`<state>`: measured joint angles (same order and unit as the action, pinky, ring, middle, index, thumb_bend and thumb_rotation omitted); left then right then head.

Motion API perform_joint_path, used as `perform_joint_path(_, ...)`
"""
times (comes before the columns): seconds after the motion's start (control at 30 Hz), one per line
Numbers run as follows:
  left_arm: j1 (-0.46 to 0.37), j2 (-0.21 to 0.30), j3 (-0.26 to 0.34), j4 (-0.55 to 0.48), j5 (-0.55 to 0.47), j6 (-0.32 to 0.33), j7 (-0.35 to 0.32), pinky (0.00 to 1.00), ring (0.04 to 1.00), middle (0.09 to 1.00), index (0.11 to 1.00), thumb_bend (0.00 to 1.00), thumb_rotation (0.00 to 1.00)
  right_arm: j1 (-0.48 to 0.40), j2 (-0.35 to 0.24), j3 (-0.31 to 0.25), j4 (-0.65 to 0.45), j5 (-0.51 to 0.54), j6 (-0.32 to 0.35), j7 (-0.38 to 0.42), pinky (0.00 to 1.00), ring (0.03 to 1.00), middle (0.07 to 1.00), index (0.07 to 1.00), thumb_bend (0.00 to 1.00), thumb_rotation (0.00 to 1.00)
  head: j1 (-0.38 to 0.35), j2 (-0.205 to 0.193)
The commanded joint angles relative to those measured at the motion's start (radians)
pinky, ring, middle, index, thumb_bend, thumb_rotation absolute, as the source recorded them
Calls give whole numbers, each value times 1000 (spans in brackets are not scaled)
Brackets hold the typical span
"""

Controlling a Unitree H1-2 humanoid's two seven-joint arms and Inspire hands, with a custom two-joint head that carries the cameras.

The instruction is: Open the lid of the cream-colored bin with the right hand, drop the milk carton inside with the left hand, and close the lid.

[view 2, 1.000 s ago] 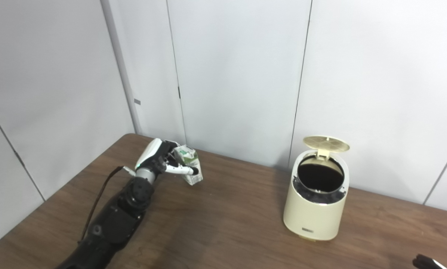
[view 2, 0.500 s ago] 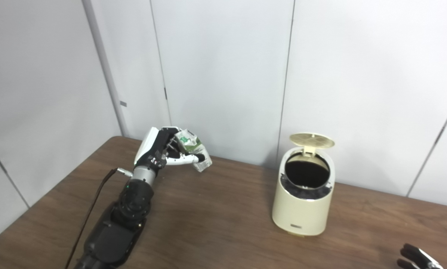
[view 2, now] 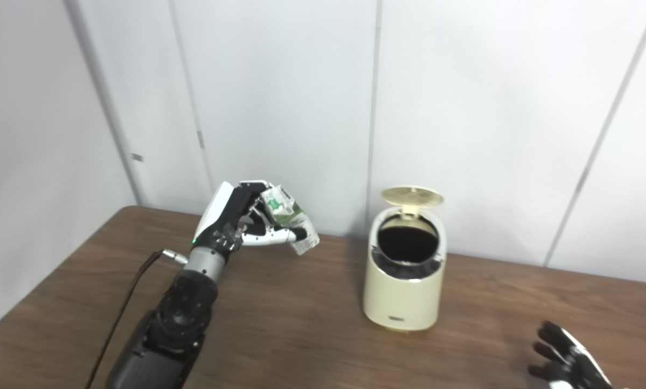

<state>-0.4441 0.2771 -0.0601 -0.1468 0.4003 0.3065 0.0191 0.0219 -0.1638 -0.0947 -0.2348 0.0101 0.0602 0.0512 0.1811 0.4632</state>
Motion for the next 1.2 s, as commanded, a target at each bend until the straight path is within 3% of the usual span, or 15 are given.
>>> perform_joint_path(0.0,-56,3,5,-75,8,-29,-2,358,461,515,486,476,0,-17,4,2,-47,-6,-2,-6,725,851,861,845,600,739,-3,1)
perform_joint_path(0.33,-87,-39,-19,-113,41,-31,-23,341,464,532,488,474,0,-19,19,28,-72,-55,2,-18,744,877,887,869,515,680,-107,10)
perform_joint_path(0.47,-110,-66,-28,-94,40,-38,-19,341,462,534,487,474,0,-13,37,44,-91,-97,20,-33,730,866,879,867,510,679,-136,14)
perform_joint_path(0.67,-138,-104,-24,-39,5,-101,-8,331,451,516,496,474,0,-9,68,60,-112,-149,42,-48,729,863,882,870,481,685,-180,19)
perform_joint_path(1.17,-221,-189,-43,73,26,-119,31,352,454,498,494,477,0,-12,99,89,-146,-197,84,-60,730,862,886,880,454,705,-213,29)
